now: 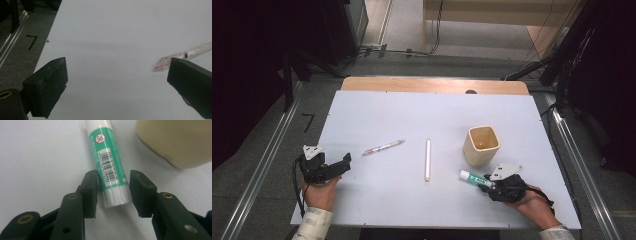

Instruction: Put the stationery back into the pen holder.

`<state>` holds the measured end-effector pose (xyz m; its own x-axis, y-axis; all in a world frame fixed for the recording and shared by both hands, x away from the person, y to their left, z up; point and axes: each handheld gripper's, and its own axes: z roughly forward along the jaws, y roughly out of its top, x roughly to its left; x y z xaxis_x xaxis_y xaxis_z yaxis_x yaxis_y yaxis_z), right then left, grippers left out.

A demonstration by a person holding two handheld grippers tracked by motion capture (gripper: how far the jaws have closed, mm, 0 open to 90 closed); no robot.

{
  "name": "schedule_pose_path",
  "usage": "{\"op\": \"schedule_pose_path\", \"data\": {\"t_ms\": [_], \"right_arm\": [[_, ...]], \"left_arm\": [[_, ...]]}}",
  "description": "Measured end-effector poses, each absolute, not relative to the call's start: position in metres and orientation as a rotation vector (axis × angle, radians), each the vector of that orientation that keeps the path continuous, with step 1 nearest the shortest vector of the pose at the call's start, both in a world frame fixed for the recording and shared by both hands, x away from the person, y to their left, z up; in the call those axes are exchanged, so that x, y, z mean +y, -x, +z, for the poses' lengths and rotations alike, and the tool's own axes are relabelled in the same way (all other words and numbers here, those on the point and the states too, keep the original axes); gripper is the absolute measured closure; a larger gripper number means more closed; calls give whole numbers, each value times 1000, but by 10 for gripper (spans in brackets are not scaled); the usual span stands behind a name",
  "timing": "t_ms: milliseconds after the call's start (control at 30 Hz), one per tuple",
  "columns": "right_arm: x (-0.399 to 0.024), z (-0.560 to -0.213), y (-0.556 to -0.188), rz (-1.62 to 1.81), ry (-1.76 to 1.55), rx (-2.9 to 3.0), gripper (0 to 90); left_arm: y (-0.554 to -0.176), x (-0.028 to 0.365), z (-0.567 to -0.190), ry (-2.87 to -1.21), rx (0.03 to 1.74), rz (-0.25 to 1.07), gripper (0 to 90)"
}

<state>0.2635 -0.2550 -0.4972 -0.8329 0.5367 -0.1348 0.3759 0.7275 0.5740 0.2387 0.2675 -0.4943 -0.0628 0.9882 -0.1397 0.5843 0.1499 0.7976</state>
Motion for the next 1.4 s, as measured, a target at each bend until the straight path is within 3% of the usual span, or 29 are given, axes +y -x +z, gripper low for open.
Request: {"op": "schedule_pose_path", "data": {"t_ms": [200,1400], "right_arm": [[-255,-497,-264,796,-717,2656,633],[-259,-478,-257,908,-762,2587,641]], "left_arm": [[-239,267,-494,-1516,1734,738,37],[-239,268,-494,-1515,1734,737,38]]}}
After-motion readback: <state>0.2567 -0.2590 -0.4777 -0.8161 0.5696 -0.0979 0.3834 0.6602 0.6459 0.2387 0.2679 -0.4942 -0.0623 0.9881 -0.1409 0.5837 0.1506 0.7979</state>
